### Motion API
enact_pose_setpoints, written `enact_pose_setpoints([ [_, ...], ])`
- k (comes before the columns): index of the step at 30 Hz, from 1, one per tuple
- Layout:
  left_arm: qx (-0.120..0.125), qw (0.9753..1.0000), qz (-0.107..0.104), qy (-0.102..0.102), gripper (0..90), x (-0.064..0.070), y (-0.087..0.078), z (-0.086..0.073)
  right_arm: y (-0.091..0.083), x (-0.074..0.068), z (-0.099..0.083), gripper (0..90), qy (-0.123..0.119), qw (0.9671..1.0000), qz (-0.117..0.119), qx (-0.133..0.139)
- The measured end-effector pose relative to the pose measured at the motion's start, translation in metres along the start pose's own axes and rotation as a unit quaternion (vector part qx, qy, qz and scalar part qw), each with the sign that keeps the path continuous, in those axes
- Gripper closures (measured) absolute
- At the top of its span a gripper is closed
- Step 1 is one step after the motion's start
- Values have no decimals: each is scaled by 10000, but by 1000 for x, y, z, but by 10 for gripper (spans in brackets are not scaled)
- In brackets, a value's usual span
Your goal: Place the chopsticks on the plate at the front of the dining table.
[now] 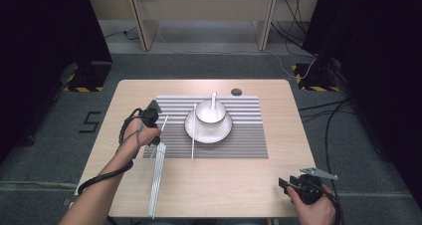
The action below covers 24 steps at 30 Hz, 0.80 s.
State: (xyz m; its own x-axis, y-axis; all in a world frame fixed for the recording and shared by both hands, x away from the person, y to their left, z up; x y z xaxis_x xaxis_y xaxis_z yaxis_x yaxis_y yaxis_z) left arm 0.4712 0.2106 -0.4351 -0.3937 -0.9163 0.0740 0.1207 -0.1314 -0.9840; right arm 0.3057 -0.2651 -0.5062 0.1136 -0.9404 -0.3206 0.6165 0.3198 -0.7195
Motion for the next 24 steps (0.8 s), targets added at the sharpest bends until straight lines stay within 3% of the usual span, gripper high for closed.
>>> enact_pose_setpoints([
  [24,37,10000,-40,-32,853,5,-1,11,0,0,0,508,-2,10000,-11,6],
])
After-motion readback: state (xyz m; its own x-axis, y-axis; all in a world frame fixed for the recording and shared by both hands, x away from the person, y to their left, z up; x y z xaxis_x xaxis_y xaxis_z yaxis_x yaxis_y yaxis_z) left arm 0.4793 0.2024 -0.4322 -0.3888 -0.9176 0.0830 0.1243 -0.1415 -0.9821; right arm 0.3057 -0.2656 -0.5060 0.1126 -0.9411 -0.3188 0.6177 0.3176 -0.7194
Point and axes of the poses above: each handheld gripper's, and its own axes: y roughly forward along the jaws, z roughly out of its top, x roughly to its right, the point moved 2 cm from there along y, roughly forward along the jaws, and after that the axes turned 9 degrees about y, right-handed, at the moved point
